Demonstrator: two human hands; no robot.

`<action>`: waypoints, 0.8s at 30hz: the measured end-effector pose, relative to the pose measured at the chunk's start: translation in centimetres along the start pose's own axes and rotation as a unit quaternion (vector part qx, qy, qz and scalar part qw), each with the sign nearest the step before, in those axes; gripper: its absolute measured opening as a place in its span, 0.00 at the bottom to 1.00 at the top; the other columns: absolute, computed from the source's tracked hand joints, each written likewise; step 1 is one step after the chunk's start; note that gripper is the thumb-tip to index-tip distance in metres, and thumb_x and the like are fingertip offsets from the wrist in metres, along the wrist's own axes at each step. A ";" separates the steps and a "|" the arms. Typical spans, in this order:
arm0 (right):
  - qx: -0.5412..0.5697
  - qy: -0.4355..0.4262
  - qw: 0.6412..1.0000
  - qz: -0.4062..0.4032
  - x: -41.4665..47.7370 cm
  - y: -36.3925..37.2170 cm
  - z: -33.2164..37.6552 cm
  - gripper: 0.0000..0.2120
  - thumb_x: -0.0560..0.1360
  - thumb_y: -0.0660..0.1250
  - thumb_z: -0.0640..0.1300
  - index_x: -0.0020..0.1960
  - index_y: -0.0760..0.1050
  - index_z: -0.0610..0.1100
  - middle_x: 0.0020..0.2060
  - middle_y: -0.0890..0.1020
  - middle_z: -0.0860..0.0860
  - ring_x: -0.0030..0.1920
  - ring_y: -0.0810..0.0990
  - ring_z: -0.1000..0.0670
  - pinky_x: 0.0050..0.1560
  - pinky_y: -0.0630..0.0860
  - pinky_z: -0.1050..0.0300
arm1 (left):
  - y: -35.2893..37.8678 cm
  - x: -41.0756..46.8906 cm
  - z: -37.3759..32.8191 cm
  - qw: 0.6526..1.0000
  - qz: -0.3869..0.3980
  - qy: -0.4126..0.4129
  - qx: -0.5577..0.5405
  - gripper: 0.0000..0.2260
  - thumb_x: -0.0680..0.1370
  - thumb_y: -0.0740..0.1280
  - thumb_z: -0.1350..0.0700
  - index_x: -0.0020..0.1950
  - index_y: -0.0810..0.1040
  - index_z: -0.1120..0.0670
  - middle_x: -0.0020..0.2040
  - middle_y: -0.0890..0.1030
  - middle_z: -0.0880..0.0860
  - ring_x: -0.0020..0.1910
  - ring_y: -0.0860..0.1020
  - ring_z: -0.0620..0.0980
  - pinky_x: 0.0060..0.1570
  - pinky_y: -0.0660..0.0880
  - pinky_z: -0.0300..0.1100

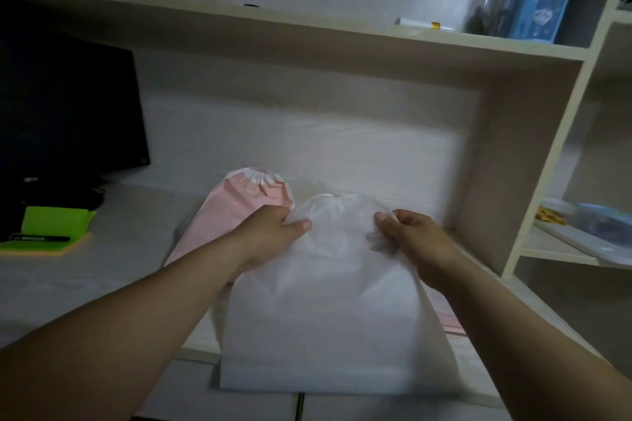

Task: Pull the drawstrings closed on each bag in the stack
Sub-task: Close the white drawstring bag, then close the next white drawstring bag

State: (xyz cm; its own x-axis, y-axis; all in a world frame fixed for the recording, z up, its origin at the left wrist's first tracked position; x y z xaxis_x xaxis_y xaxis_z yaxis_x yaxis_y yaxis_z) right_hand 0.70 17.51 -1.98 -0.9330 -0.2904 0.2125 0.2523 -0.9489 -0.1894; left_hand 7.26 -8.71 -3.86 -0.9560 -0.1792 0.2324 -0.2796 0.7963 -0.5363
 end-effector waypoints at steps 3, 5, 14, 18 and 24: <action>-0.033 0.004 0.999 0.006 1.8 2.8 0.5 0.17 0.82 0.69 0.52 0.47 0.82 0.37 0.38 0.88 0.46 0.34 0.82 0.48 0.39 0.79 0.55 | -3.6 1.2 0.6 0.995 -0.092 0.033 0.021 0.21 0.79 0.68 0.37 0.57 0.85 0.53 0.52 0.86 0.47 0.52 0.84 0.49 0.58 0.80 0.45; -0.069 0.007 0.998 -0.003 3.3 4.8 0.6 0.19 0.82 0.67 0.53 0.44 0.82 0.38 0.34 0.85 0.49 0.32 0.78 0.48 0.34 0.74 0.60 | -6.7 2.4 1.1 0.988 -0.143 0.043 0.036 0.20 0.78 0.69 0.37 0.53 0.84 0.54 0.49 0.84 0.45 0.48 0.83 0.45 0.48 0.77 0.36; -0.060 -0.044 0.997 -0.017 12.5 14.4 2.1 0.17 0.82 0.65 0.46 0.40 0.82 0.38 0.35 0.83 0.48 0.33 0.75 0.48 0.34 0.70 0.60 | -12.4 6.2 1.9 0.883 -0.326 0.076 0.328 0.30 0.81 0.65 0.44 0.81 0.61 0.48 0.77 0.66 0.56 0.74 0.65 0.59 0.72 0.63 0.55; -0.089 0.003 0.996 -0.003 15.3 17.0 0.0 0.16 0.79 0.67 0.46 0.41 0.84 0.36 0.35 0.82 0.45 0.36 0.78 0.45 0.36 0.73 0.59 | -8.8 8.4 4.7 0.888 -0.137 0.080 0.431 0.30 0.83 0.56 0.39 0.84 0.51 0.41 0.85 0.48 0.50 0.83 0.48 0.52 0.80 0.46 0.57; -0.083 0.036 0.996 -0.017 15.0 16.2 -3.2 0.22 0.77 0.71 0.55 0.45 0.82 0.34 0.37 0.83 0.45 0.39 0.81 0.42 0.42 0.77 0.53 | -7.3 9.3 8.1 0.897 -0.087 0.042 0.430 0.32 0.82 0.54 0.34 0.83 0.46 0.37 0.85 0.42 0.45 0.83 0.42 0.49 0.79 0.39 0.61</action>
State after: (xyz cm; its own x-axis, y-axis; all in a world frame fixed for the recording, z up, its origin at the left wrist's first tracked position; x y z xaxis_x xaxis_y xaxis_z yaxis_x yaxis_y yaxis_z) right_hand -10.04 -1.88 -4.89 -0.9576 -0.2439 0.1531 0.1803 -0.9225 -0.3413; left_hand -0.36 -20.86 -4.36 -0.8911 -0.1847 0.4146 -0.4239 0.0126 -0.9056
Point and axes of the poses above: each hand's wrist, its own x-axis towards the middle knuckle, its own y-axis out of the palm, z = x × y, the point moved 3 cm from there along x, towards the middle knuckle
